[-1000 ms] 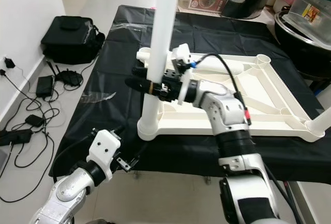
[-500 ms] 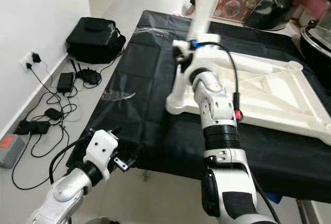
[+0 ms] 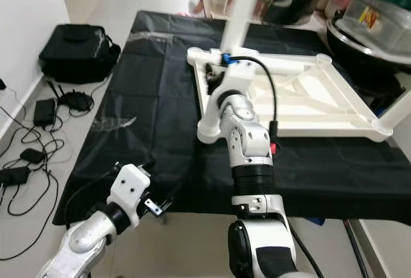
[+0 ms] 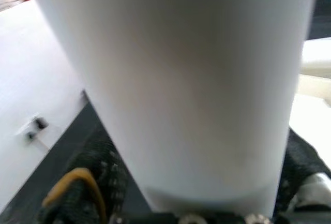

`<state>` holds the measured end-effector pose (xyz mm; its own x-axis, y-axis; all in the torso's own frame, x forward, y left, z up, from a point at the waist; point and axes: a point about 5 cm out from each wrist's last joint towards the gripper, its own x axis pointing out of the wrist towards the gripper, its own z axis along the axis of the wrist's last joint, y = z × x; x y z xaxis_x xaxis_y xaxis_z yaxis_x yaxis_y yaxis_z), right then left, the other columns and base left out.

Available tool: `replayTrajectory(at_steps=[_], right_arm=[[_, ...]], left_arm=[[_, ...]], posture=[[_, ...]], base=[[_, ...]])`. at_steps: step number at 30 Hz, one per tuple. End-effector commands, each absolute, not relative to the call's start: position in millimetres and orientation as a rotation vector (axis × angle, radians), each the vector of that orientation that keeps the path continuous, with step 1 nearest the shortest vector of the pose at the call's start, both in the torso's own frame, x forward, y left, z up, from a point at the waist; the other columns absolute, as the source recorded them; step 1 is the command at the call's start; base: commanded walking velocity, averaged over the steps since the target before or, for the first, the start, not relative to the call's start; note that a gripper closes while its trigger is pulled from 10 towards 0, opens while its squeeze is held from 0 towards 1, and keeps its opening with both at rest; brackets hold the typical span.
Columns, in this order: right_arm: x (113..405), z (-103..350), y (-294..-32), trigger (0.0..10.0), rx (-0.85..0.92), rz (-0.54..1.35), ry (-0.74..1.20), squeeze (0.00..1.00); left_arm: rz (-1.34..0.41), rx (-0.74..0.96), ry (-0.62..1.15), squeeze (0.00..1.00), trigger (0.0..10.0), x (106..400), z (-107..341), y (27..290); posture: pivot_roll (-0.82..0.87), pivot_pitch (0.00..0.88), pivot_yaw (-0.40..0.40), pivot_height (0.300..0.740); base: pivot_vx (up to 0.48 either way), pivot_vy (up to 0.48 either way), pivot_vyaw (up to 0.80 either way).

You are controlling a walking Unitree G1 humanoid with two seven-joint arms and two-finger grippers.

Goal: Building children table

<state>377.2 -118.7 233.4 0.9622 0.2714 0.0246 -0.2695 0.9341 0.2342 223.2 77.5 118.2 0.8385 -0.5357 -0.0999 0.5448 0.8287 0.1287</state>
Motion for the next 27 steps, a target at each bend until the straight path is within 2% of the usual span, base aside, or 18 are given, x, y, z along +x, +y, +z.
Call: replayTrajectory(at_steps=[1, 3, 4, 6, 8, 9, 10, 13, 15, 16, 17, 18, 23, 24, 27], right_arm=[[375, 239, -107, 10.0, 0.252, 0.502, 0.018, 1.00], [367, 241, -109, 10.0, 0.200, 0.729, 0.013, 1.00], [367, 241, -109, 10.0, 0.200, 0.729, 0.013, 1.00], [354, 243, -116, 10.0, 0.180, 0.901, 0.011, 1.00], [349, 244, -118, 10.0, 0.160, 0.956, -0.002, 1.00], [340, 245, -123, 10.0, 0.181, 1.080, 0.008, 1.00], [340, 245, -123, 10.0, 0.181, 1.080, 0.008, 1.00], [320, 244, -130, 10.0, 0.212, 1.331, 0.038, 1.00], [316, 243, -130, 10.0, 0.200, 1.366, 0.046, 1.00], [314, 241, -130, 10.0, 0.193, 1.385, 0.051, 0.24], [314, 241, -130, 10.0, 0.193, 1.385, 0.051, 0.24], [316, 240, -130, 10.0, 0.170, 1.383, 0.058, 0.00], [327, 231, -128, 10.0, 0.039, 1.334, 0.071, 0.00], [335, 229, -127, 0.0, 0.022, 1.266, 0.072, 0.00], [346, 228, -127, 0.0, 0.031, 1.162, 0.071, 0.00]], left_arm=[[-0.572, 0.156, 0.082, 0.00, 10.0, 222, 113, 77], [-0.574, 0.155, 0.083, 0.00, 10.0, 221, 112, 77], [-0.574, 0.155, 0.083, 0.00, 10.0, 221, 112, 77], [-0.574, 0.154, 0.082, 0.00, 10.0, 221, 112, 77], [-0.574, 0.155, 0.082, 0.00, 10.0, 222, 112, 77], [-0.575, 0.156, 0.082, 0.00, 10.0, 222, 113, 77], [-0.575, 0.156, 0.082, 0.00, 10.0, 222, 113, 77], [-0.574, 0.157, 0.080, 0.00, 10.0, 222, 113, 77], [-0.573, 0.156, 0.079, 0.00, 10.0, 222, 114, 77], [-0.572, 0.156, 0.079, 0.00, 10.0, 222, 114, 77], [-0.572, 0.156, 0.079, 0.00, 10.0, 222, 114, 77], [-0.571, 0.155, 0.079, 0.00, 10.0, 222, 114, 77], [-0.569, 0.154, 0.079, 0.00, 10.0, 223, 114, 77], [-0.568, 0.154, 0.079, 0.00, 10.0, 223, 114, 77], [-0.568, 0.154, 0.078, 0.00, 10.0, 223, 114, 77]], posture=[[0.14, 0.062, -0.100, 0.740], [0.14, 0.062, -0.099, 0.740], [0.14, 0.062, -0.099, 0.740], [0.14, 0.058, -0.102, 0.740], [0.14, 0.060, -0.103, 0.740], [0.14, 0.064, -0.099, 0.740], [0.14, 0.064, -0.099, 0.740], [0.15, 0.068, -0.107, 0.740], [0.14, 0.072, -0.107, 0.740], [0.14, 0.072, -0.107, 0.740], [0.14, 0.072, -0.107, 0.740], [0.14, 0.074, -0.110, 0.740], [0.14, 0.077, -0.108, 0.740], [0.14, 0.074, -0.108, 0.740], [0.14, 0.075, -0.107, 0.740]], base=[[0.000, 0.000, 0.00], [0.000, 0.000, 0.00], [0.000, 0.000, 0.00], [0.000, 0.000, 0.00], [0.000, 0.000, 0.00], [0.000, 0.000, 0.00], [0.000, 0.000, 0.00], [0.000, 0.000, 0.00], [0.000, 0.000, 0.00], [0.000, 0.000, 0.00], [0.000, 0.000, 0.00], [0.000, 0.000, 0.00], [0.000, 0.000, 0.00], [0.000, 0.000, 0.00], [0.000, 0.000, 0.00]])
